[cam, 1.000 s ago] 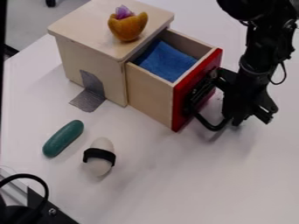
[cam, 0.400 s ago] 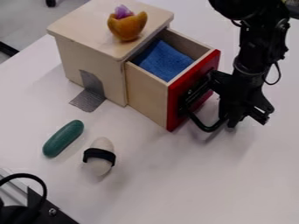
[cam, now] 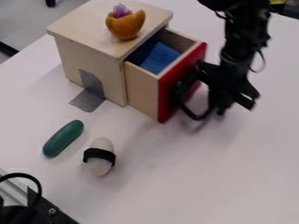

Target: Close the drawer

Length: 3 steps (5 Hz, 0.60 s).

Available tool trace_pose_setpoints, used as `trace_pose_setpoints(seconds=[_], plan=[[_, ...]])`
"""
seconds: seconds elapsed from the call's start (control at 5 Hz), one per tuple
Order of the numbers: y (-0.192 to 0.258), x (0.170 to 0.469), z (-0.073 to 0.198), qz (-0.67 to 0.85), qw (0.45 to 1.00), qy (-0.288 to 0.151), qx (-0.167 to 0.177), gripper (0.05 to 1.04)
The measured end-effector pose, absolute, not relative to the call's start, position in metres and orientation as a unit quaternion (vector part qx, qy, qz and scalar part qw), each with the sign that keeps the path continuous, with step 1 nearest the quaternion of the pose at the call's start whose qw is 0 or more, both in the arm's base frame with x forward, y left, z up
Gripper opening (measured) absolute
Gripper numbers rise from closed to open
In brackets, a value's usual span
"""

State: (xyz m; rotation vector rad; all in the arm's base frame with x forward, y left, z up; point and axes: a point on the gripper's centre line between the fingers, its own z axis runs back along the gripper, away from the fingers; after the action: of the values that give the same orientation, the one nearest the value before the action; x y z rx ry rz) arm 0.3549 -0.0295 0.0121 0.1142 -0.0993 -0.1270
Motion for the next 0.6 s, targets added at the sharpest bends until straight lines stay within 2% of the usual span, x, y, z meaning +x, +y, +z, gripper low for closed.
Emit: trace_pose_setpoints(seconds=[0.2, 0.6], plan=[[0.0122, 0.3610, 0.0123, -0.034, 0.996, -0.045, 0.067, 0.121], [0.0189, 0.3621, 0.0128, -0.025, 0.997, -0.040, 0.066, 0.120]])
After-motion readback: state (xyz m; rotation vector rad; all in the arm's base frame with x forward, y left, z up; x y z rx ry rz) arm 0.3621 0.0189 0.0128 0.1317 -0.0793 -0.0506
